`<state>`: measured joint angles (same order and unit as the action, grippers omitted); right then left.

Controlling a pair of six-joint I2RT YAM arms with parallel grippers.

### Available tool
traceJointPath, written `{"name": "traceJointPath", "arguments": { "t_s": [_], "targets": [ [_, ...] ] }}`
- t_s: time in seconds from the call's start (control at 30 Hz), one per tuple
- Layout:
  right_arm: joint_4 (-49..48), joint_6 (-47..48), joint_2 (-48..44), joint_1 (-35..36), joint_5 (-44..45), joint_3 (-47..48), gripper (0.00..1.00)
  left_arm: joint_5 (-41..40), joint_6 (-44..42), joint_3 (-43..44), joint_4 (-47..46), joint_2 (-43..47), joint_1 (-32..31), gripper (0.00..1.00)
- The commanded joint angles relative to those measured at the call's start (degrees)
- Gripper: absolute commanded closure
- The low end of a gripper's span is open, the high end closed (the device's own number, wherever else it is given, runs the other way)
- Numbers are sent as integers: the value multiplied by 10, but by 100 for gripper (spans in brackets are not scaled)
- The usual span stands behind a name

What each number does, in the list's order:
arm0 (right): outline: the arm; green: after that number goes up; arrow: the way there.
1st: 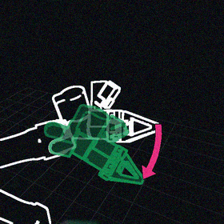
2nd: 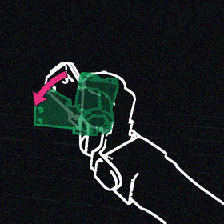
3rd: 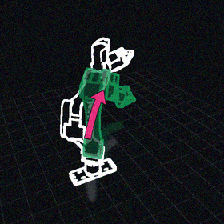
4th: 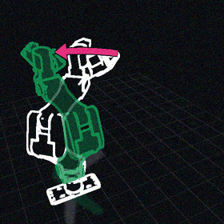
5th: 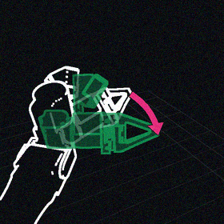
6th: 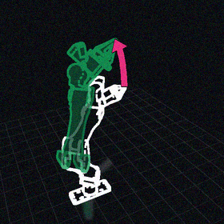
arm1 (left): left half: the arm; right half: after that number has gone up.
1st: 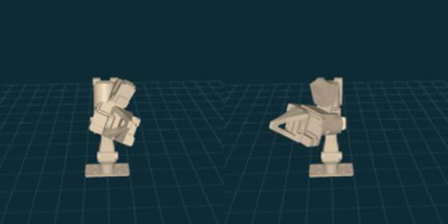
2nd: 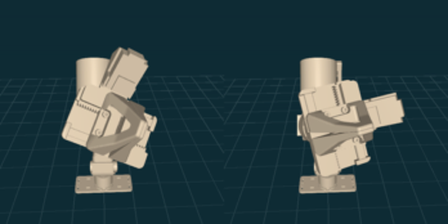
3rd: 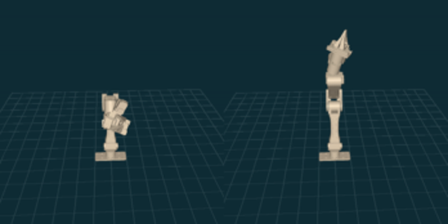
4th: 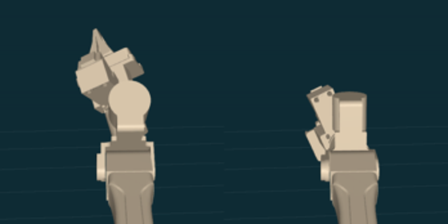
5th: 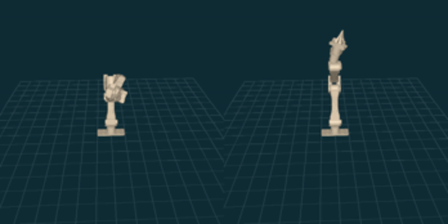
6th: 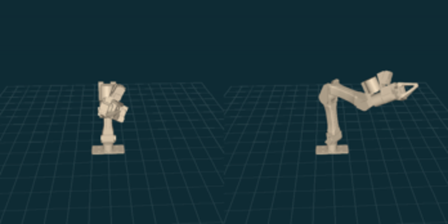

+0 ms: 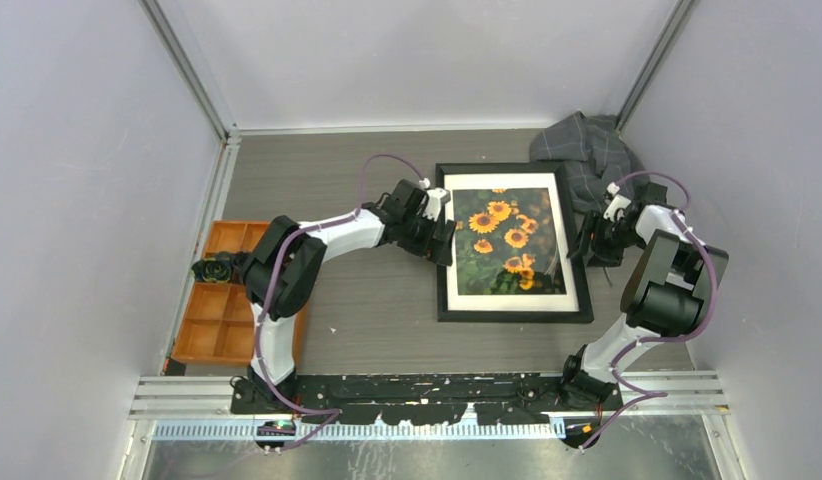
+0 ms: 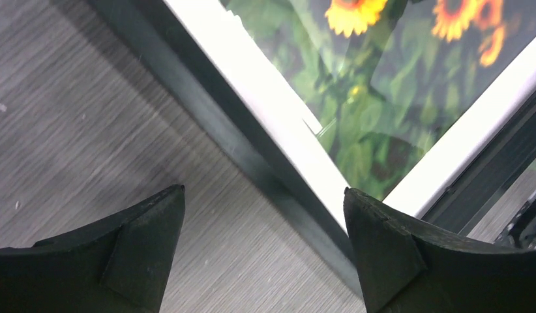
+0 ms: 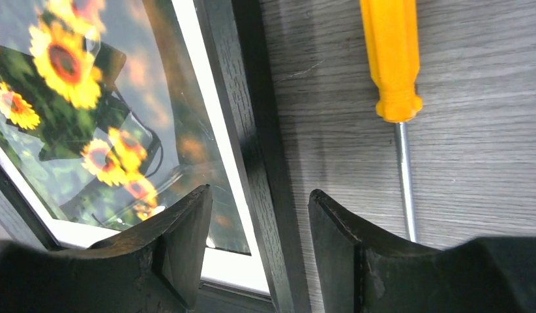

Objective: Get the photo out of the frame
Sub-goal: Turn over the photo frame at the center of the board.

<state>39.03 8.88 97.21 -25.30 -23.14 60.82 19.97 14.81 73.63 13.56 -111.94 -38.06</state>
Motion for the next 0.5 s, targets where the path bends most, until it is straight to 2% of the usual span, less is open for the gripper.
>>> {"name": "traceJointPath", "arguments": {
  "t_s": [0.0,0.13,0.47],
  "targets": [
    [-14,-12,-22,0,16,20,39,20,41,28,-11,-37,-5,6],
    [-35,-19,-19,12,24,11,39,17,47,45,-7,-51,-13,6],
    [-70,-32,0,47,69,11,39,4,65,69,19,-93,-31,33]
  ]
}}
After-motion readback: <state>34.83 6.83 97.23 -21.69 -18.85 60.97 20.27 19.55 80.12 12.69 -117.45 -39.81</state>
